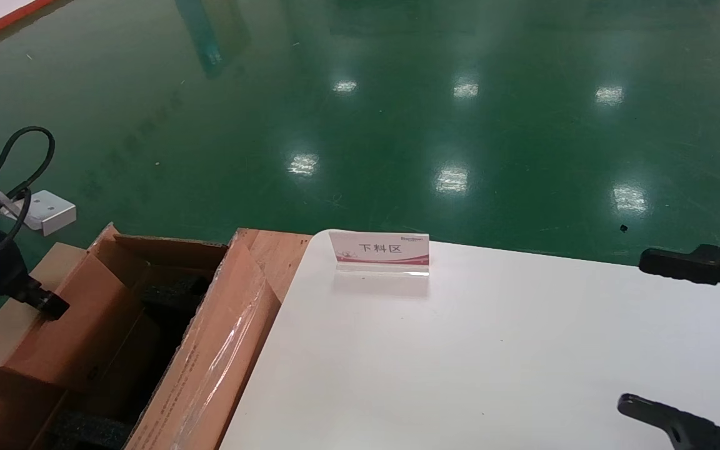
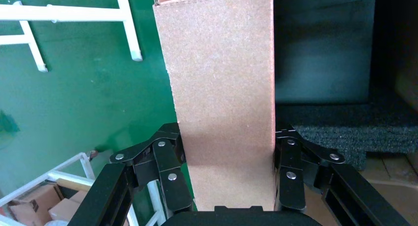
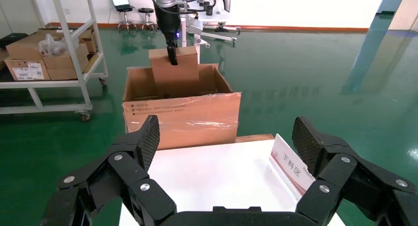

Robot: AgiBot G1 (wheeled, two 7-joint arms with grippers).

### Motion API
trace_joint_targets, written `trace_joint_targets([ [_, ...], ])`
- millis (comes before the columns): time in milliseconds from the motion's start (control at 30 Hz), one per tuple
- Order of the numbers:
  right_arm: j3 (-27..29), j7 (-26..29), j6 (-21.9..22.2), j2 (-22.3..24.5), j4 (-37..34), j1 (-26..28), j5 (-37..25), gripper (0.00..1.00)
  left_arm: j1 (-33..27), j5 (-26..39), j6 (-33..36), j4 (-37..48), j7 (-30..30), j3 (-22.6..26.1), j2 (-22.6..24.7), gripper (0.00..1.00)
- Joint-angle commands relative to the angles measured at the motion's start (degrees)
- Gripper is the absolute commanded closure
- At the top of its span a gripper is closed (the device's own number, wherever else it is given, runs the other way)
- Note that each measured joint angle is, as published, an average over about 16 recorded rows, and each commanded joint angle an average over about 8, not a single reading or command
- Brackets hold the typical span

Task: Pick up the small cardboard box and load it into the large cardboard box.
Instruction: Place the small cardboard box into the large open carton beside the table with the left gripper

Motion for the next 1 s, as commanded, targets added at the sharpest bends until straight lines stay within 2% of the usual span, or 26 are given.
trace_joint_targets([
  [33, -0.01, 0.0, 0.0, 0.0, 0.0, 0.0, 0.0, 0.0, 0.6, -0.06, -0.51, 0.45, 0.08, 0.0, 0.12, 1.0],
  [1000, -0.09, -0.05, 0.04, 0.04, 0.0, 0.02, 0.06, 0.0, 9.24, -4.24, -4.52, 8.81, 2.6, -0.24, 1.78, 1.0],
])
